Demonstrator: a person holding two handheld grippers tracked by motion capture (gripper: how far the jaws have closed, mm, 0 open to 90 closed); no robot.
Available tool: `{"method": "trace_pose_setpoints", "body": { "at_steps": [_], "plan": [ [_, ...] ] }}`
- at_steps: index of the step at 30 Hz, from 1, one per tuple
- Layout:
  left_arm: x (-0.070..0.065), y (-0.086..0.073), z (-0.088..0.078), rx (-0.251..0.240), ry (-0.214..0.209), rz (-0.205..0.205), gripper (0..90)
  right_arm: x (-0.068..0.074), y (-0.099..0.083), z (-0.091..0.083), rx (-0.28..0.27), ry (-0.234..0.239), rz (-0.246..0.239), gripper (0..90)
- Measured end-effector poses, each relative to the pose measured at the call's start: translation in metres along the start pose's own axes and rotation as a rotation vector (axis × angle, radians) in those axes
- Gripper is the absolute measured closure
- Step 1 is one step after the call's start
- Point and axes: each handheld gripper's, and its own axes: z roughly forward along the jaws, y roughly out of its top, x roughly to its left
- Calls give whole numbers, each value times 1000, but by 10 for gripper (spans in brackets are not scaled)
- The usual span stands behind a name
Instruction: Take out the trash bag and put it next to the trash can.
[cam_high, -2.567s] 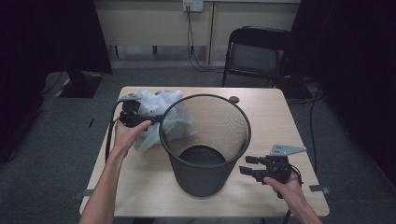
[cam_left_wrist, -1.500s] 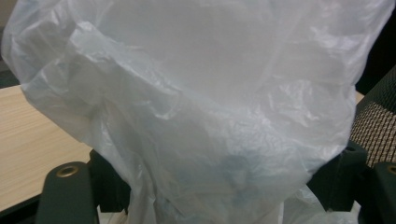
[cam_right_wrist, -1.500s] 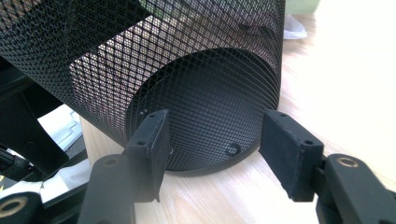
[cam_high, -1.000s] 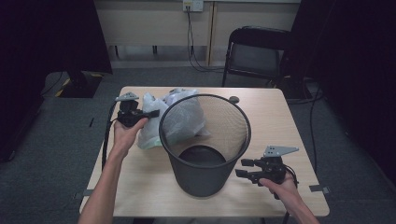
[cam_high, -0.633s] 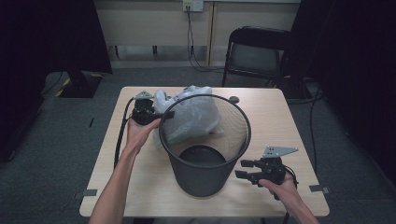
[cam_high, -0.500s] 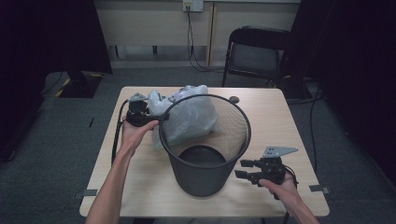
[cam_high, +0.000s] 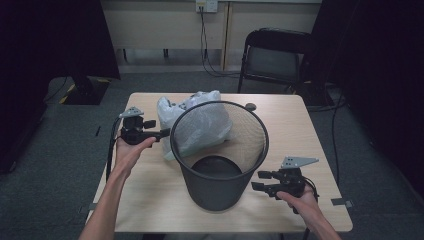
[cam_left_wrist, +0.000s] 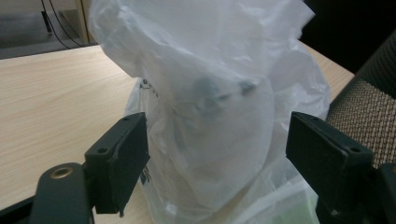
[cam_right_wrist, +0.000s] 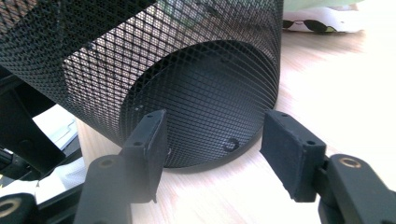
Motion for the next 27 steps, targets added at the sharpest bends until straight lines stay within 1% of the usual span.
{"method": "trace_pose_setpoints", "body": {
  "at_steps": [1,2,4,5,6,8,9,14,15,16,18,20,21,22,23,24,25,26,27],
  "plan": [
    [0,0,0,0,0,0,209,0,0,0,0,0,0,405],
    [-3,-1,-2,0,1,9,209,0,0,-1,0,-3,2,398],
    [-7,-6,-7,4,20,19,224,-1,-1,-2,-4,-10,7,380],
    [-8,-12,-11,28,47,31,223,-3,-1,-3,-4,-20,16,365],
    [-8,-12,-11,28,47,31,220,-3,-1,-3,-4,-20,16,365],
    [-7,-19,-17,24,31,20,218,-5,-2,-4,-9,-28,23,346],
    [-9,-23,-19,31,37,19,218,-6,-2,-4,-11,-38,28,339],
    [-21,-42,-28,64,28,49,207,-11,-4,-6,-10,-76,48,317],
    [-24,-45,-30,75,32,61,207,-12,-4,-6,-10,-83,49,315],
    [-28,-48,-32,85,36,81,207,-13,-4,-7,-11,-93,51,311],
    [-33,-52,-36,79,37,91,207,-15,-6,-9,-8,-100,55,305],
    [-39,-55,-40,69,28,84,207,-16,-7,-9,-6,-108,62,299],
    [-45,-59,-43,84,41,83,208,-17,-7,-9,-4,-112,63,298],
    [-47,-61,-44,106,45,75,221,-17,-8,-10,-3,-114,67,294],
    [-47,-61,-44,106,45,75,239,-18,-8,-10,-2,-117,71,288],
    [-49,-64,-45,106,36,73,237,-18,-9,-10,-2,-118,76,280],
    [-50,-68,-46,103,32,85,237,-18,-9,-10,-2,-118,76,280],
    [-51,-71,-46,110,40,88,238,-19,-9,-11,-2,-118,79,267],
    [-52,-74,-47,115,39,80,237,-19,-9,-11,-1,-121,83,257]
  ]
}}
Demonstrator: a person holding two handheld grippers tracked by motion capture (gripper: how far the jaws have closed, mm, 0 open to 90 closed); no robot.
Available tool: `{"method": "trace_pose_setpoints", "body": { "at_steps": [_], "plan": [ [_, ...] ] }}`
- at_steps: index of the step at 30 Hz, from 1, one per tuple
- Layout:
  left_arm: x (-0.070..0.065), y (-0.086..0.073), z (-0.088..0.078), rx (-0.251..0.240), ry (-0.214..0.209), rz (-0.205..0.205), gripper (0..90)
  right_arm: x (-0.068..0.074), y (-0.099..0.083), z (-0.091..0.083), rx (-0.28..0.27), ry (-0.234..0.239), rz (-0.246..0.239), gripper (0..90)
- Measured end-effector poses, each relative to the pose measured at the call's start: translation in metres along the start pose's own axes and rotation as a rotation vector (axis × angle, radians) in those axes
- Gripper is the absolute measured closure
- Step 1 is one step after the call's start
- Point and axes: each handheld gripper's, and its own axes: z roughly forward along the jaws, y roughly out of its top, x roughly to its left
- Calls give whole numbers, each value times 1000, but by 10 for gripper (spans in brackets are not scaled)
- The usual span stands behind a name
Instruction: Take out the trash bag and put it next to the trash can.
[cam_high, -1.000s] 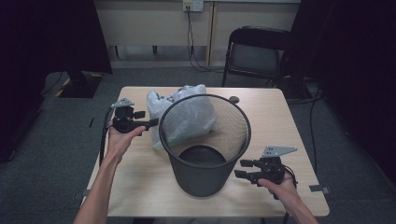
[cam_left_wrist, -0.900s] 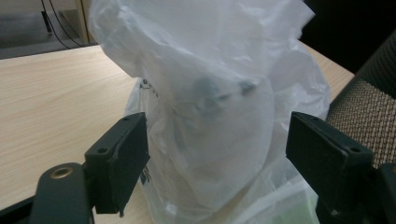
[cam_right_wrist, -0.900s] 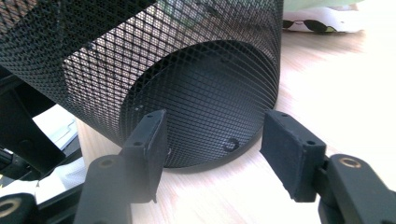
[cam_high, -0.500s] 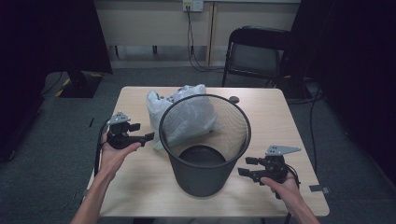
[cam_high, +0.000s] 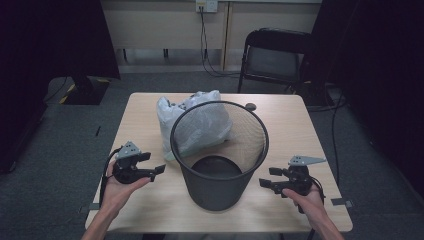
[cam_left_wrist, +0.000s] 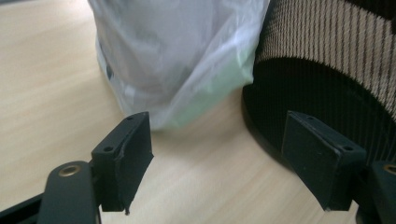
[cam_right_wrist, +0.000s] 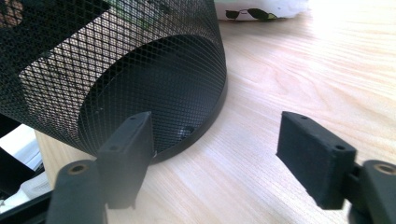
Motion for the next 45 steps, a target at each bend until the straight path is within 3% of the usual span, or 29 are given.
{"method": "trace_pose_setpoints", "body": {
  "at_steps": [10,13,17,22,28,34,37,45],
  "plan": [
    [-34,-33,15,72,-25,34,210,-4,-5,-1,12,-40,36,219],
    [-44,-40,23,123,-36,47,212,-3,-8,1,30,-56,28,214],
    [-46,-45,36,168,-38,70,216,-2,-12,7,63,-74,26,212],
    [-40,-47,49,221,-35,55,218,-3,-15,15,119,-148,-9,212],
    [-48,-52,55,268,-29,81,214,-10,-23,27,187,-260,-7,204],
    [-49,-55,60,252,5,148,190,-9,-25,35,188,-374,-24,195],
    [-48,-56,62,235,6,151,148,-6,-28,39,173,-421,-48,166],
    [-45,-59,64,191,-5,167,123,-7,-34,43,116,-422,-65,107]
  ]
}}
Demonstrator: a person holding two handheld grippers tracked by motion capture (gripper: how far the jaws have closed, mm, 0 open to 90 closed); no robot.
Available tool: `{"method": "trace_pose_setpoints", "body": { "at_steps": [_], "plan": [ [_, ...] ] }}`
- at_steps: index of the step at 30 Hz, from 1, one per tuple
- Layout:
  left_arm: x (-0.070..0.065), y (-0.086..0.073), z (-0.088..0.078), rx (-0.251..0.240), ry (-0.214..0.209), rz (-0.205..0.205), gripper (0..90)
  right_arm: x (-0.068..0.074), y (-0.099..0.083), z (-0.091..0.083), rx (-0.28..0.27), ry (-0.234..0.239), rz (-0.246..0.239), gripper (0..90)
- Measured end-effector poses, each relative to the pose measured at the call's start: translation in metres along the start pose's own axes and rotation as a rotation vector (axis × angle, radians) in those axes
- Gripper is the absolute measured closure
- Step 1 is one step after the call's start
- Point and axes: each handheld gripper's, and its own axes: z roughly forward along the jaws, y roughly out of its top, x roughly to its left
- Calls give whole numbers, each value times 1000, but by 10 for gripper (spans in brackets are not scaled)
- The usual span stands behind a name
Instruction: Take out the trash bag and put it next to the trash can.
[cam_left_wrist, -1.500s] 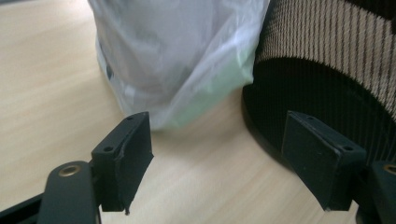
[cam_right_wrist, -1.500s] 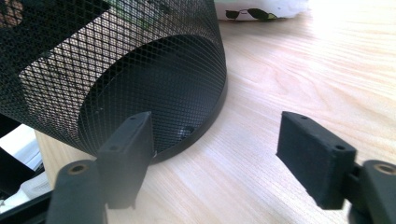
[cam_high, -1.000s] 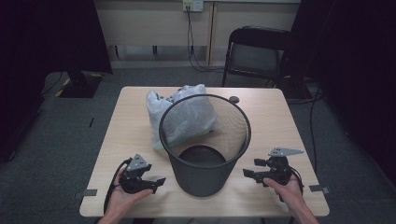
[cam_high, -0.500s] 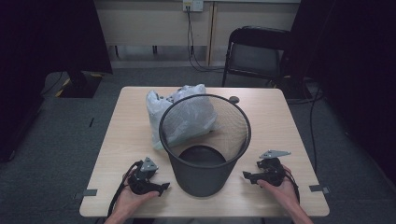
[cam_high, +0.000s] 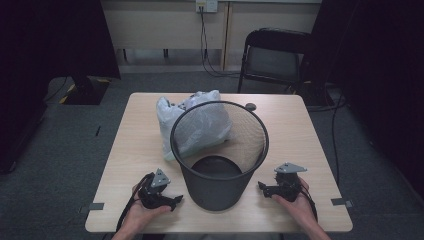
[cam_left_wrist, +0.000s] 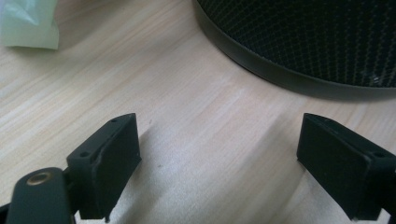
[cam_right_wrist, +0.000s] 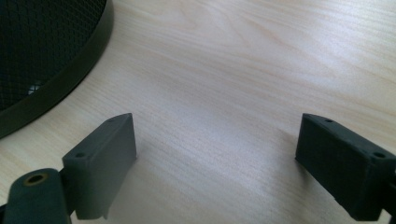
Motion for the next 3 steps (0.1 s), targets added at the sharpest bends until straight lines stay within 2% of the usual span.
{"method": "trace_pose_setpoints", "body": {
  "at_steps": [3],
  "plan": [
    [0,0,1,-10,-4,2,111,1,0,1,-7,-1,3,95]
  ]
}}
